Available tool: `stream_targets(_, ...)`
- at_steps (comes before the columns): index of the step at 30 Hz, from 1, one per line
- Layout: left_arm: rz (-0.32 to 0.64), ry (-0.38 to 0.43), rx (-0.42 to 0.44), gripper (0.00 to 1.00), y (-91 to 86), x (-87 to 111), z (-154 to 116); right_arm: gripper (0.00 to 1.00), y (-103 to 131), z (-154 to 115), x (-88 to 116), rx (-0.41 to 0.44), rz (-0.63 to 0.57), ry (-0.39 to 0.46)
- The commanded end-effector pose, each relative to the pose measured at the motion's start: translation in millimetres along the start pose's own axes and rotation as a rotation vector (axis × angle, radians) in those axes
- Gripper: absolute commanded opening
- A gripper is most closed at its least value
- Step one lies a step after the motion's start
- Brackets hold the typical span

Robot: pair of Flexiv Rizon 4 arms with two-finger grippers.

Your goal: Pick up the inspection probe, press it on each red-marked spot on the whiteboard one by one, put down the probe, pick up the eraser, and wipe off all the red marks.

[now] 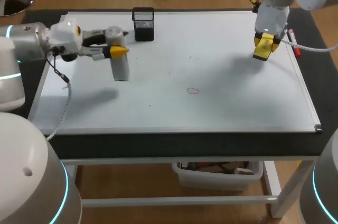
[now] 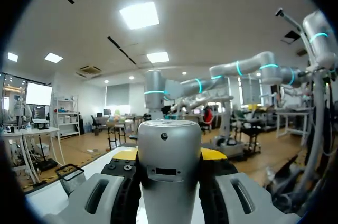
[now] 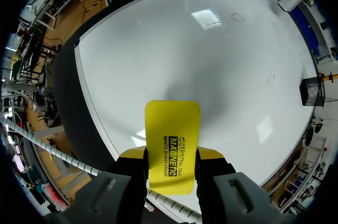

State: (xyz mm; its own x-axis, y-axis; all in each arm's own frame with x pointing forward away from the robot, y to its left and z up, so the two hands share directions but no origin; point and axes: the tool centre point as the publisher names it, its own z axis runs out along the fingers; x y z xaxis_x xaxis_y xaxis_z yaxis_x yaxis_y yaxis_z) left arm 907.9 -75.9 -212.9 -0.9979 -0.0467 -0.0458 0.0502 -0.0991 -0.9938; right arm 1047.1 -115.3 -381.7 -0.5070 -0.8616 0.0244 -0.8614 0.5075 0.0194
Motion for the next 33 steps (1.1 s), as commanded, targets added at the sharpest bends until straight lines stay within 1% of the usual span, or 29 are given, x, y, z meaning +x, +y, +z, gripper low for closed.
stream_targets(1,-0.01,0.047,-0.004,0.0,2.0,8.2,18.0,0.0,-1.1,-1.0,0.4,0.0,-0.002,0.003)
stream_targets(5,-0.03,0.095,0.01,0.0,1.8,22.8,35.4,0.0,-1.1,-1.0,0.4,0.0,-0.002,0.003)
stream_targets(12,-0.07,0.234,0.035,0.0,4.9,53.7,79.3,0.0,-1.1,-1.0,0.4,0.0,-0.002,0.003)
stream_targets(14,-0.078,0.26,0.051,0.0,6.1,59.2,92.0,0.0,-1.1,-1.0,0.4,0.0,-0.002,0.003)
stream_targets(17,-0.088,0.322,0.071,0.0,7.9,66.7,112.9,0.0,-1.1,-1.0,0.4,0.0,-0.002,0.003)
stream_targets(18,-0.085,0.333,0.062,0.0,8.6,68.4,117.3,0.0,-1.1,-1.0,0.4,0.0,-0.002,0.003)
stream_targets(22,-0.104,0.403,0.08,0.0,12.7,75.5,140.5,0.0,-1.1,-1.0,0.4,0.0,-0.002,0.003)
stream_targets(23,-0.098,0.429,0.065,0.0,13.7,78.7,148.7,0.0,-1.1,-1.0,0.4,0.0,-0.002,0.003)
stream_targets(24,-0.087,0.438,0.047,0.0,14.9,80.1,153.0,0.0,-1.1,-1.0,0.4,0.0,-0.002,0.003)
stream_targets(28,-0.089,0.457,0.039,0.0,24.3,79.6,173.4,0.0,-1.1,-1.0,0.4,0.0,-0.002,0.003)
stream_targets(29,-0.1,0.458,0.063,0.0,26.3,77.7,177.8,0.0,-1.1,-1.0,0.4,0.0,-0.002,0.003)
stream_targets(30,-0.083,0.451,0.051,0.0,27.8,76.1,180.9,0.0,-1.1,-1.0,0.4,0.0,-0.002,0.003)
stream_targets(32,-0.086,0.445,0.082,0.0,31.5,71.9,185.5,0.0,-1.1,-1.0,0.4,0.0,-0.002,0.003)
stream_targets(33,-0.084,0.437,0.075,0.0,34.4,69.0,188.0,0.0,-1.1,-1.0,0.4,0.0,-0.002,0.003)
